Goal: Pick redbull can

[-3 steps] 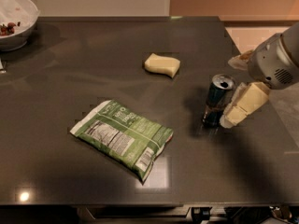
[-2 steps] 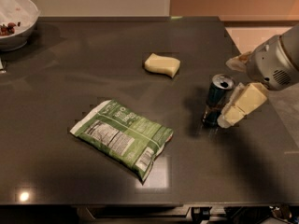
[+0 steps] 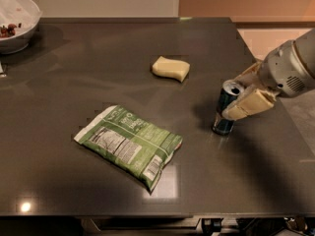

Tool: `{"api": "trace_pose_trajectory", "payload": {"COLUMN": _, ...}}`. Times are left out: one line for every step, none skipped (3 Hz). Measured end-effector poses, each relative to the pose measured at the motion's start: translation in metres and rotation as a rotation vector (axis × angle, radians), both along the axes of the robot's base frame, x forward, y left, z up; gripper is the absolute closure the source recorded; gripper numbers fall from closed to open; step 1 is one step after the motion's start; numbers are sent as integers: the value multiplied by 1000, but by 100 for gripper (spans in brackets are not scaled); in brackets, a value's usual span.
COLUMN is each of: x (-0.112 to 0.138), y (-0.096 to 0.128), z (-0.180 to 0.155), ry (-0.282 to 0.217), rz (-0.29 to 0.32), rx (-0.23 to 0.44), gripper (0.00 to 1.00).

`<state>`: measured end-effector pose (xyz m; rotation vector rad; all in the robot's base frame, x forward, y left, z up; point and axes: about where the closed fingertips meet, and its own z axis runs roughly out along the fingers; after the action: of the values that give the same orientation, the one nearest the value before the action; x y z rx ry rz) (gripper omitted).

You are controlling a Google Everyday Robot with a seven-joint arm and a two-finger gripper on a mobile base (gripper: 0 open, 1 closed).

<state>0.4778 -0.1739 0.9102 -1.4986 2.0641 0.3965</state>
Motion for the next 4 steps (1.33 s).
{"api": "trace_pose_trajectory", "payload": {"x": 1, "y": 0, "z": 0, "ry": 8, "rz": 3, "rx": 6, "gripper": 64}}
{"api": "trace_pose_trajectory", "payload": {"x": 4, "y": 4, "z": 8, "ry": 27, "rz": 20, "rx": -1, "gripper": 87}}
{"api": "trace_pose_trajectory", "payload": {"x": 8, "y": 13, "z": 30, "ry": 34, "rz": 58, "rx": -1, "gripper": 100}}
{"api": "trace_pose_trajectory", "payload": {"x": 10, "y": 21, "z": 56, "ry": 14, "rz": 91, "rx": 4, "gripper": 100}}
